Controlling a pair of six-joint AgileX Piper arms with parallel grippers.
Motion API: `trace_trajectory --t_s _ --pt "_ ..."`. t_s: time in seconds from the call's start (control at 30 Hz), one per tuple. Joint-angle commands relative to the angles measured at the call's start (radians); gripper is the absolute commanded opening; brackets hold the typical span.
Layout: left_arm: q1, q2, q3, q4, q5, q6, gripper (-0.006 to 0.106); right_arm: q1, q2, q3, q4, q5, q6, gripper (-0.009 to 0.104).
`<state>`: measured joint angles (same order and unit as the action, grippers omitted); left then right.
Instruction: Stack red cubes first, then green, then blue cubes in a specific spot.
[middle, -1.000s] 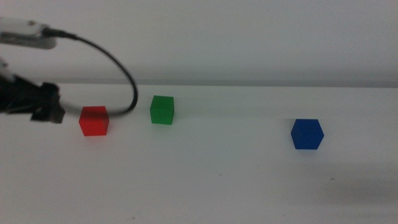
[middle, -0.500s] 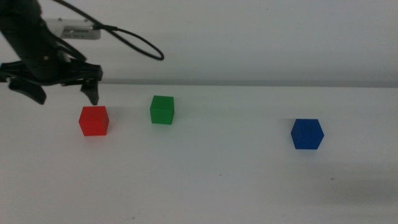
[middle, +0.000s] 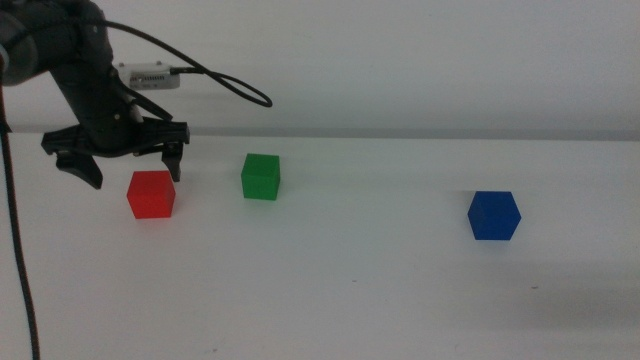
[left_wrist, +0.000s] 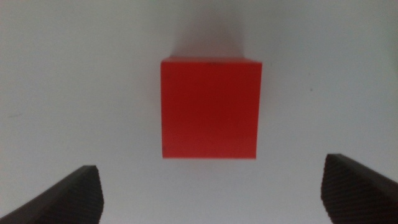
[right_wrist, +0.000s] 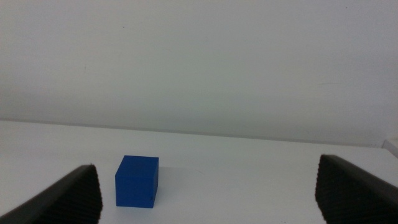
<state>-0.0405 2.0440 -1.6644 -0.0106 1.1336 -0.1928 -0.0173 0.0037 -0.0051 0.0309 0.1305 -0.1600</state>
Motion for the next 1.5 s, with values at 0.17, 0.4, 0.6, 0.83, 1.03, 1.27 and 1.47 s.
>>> trace_trajectory --t_s 0.17,0.4,0.6,0.83,1.03,1.27,1.47 --pt "-0.003 0.043 -0.025 0.003 -0.044 -0.025 0.094 -0.004 -0.040 0.043 -0.006 -0.011 -0.005 0.092" --pt "-0.003 0.078 -0.025 0.011 -0.089 -0.025 0.094 -0.004 -0.040 0.043 -0.006 -0.011 -0.005 0.092" --pt "-0.003 0.102 -0.025 0.011 -0.117 -0.043 0.094 -0.004 -0.040 0.043 -0.006 -0.011 -0.005 0.092" --pt "-0.003 0.138 -0.025 0.011 -0.139 -0.043 0.094 -0.004 -0.040 0.043 -0.006 -0.011 -0.005 0.092" --pt "-0.003 0.151 -0.025 0.011 -0.151 -0.043 0.081 -0.004 -0.040 0.043 -0.006 -0.011 -0.005 0.092" --pt "0.001 0.149 -0.025 0.011 -0.127 -0.071 0.023 -0.004 -0.040 0.043 -0.006 -0.011 -0.005 0.092" --pt "-0.035 0.010 0.009 0.041 0.019 -0.126 -0.002 -0.004 -0.040 0.043 -0.006 -0.011 -0.005 0.092"
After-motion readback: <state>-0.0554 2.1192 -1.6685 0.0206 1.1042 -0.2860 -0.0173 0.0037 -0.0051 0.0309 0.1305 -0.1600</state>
